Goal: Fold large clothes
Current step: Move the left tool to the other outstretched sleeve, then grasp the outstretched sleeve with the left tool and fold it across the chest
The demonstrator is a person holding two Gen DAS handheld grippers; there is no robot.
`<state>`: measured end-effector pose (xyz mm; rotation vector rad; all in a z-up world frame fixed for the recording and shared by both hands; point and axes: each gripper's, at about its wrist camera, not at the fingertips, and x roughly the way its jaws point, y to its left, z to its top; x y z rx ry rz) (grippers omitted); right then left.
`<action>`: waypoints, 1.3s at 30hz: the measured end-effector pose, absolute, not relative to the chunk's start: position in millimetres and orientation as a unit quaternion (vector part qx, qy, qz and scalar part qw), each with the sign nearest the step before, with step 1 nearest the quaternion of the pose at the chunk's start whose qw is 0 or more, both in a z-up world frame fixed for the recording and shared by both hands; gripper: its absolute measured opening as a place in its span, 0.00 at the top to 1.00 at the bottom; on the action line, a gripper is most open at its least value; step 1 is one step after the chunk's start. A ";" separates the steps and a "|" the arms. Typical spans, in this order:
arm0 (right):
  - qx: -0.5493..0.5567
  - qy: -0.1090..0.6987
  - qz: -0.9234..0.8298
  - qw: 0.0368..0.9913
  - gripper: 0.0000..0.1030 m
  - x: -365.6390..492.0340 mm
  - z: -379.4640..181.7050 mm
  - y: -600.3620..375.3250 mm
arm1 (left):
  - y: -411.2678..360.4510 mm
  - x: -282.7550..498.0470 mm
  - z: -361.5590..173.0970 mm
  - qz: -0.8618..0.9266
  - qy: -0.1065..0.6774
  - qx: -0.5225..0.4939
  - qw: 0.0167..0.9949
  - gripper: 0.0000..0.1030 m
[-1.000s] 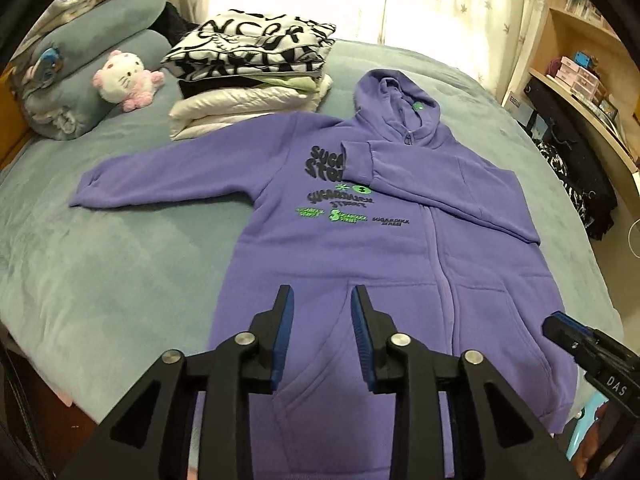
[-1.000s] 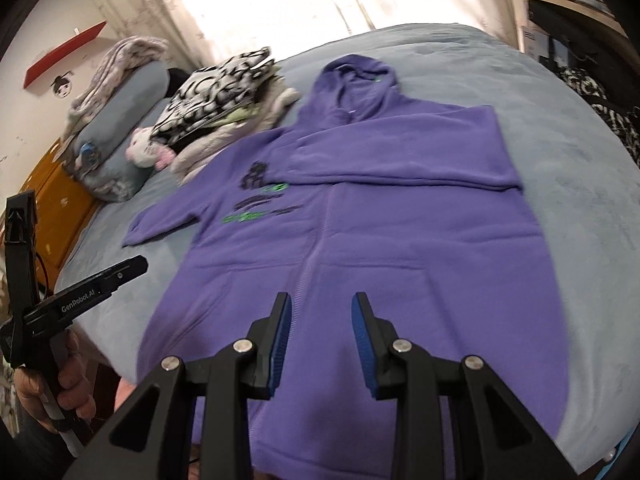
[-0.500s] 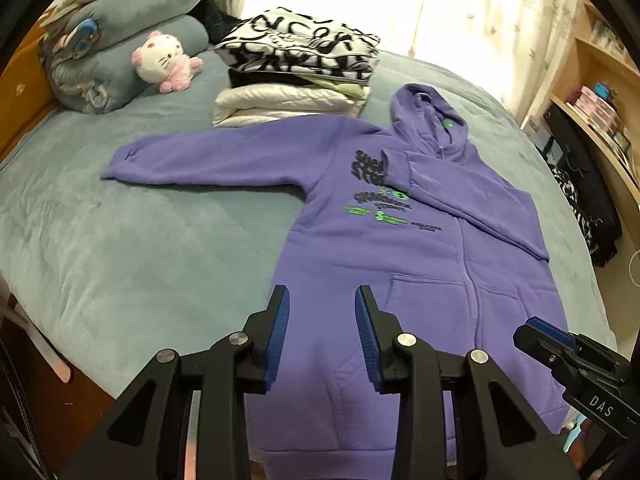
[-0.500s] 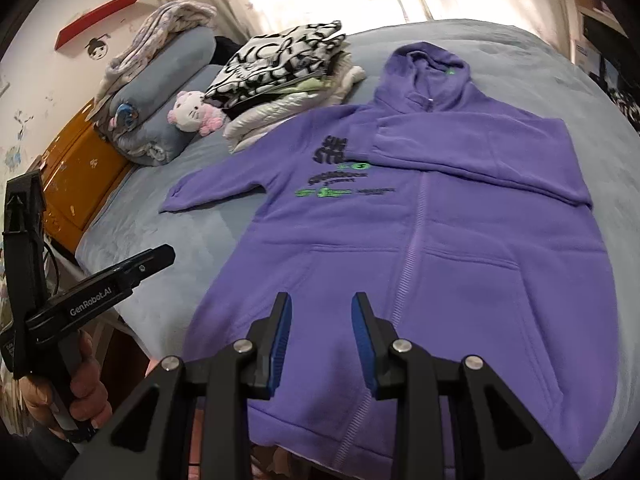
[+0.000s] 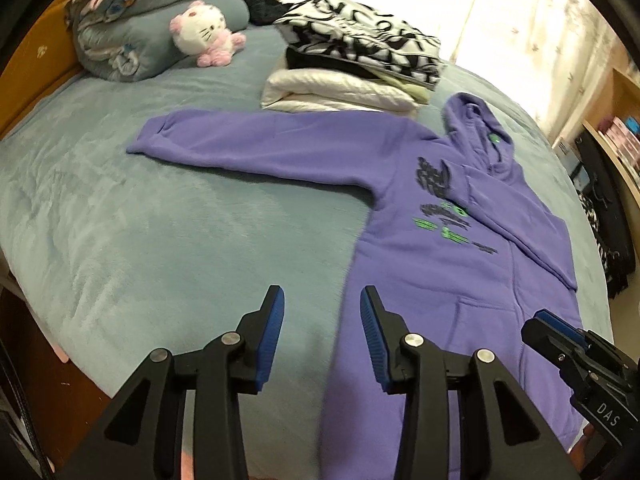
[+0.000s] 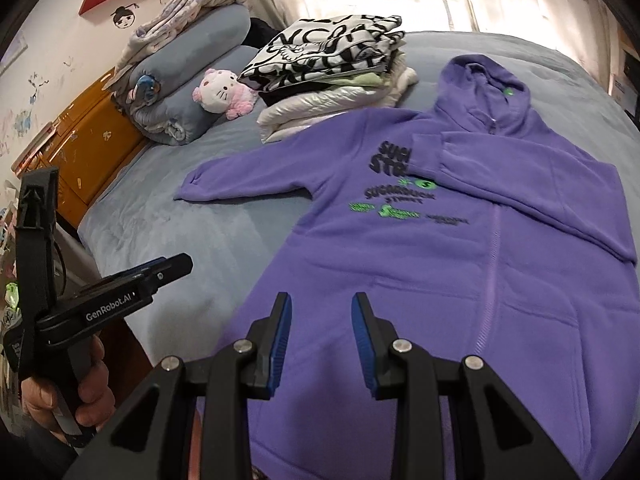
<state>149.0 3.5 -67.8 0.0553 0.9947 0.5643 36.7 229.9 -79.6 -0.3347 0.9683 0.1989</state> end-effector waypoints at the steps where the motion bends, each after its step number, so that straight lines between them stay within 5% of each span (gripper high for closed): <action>1: 0.025 0.471 0.267 0.840 0.70 152.6 -68.8 7.6 | 236.3 39.4 -82.8 0.093 0.463 -0.167 0.866 0.61; 4: 0.020 0.469 0.266 0.842 0.70 165.2 -71.6 19.3 | 254.7 48.1 -91.9 0.089 0.461 -0.182 0.864 0.54; 33: 0.046 0.477 0.238 0.845 0.70 319.0 -124.9 108.1 | 465.7 198.6 -203.0 0.126 0.423 -0.386 0.810 0.54; 34: 0.051 0.481 0.237 0.842 0.70 320.8 -128.5 106.0 | 467.3 201.5 -202.2 0.135 0.419 -0.383 0.812 0.58; 36: 0.064 0.490 0.236 0.837 0.70 323.5 -134.3 99.9 | 468.7 205.2 -198.3 0.161 0.415 -0.370 0.816 0.92; 39: 0.079 0.490 0.237 0.835 0.70 322.9 -133.5 89.0 | 458.5 211.9 -172.8 0.174 0.393 -0.350 0.832 0.95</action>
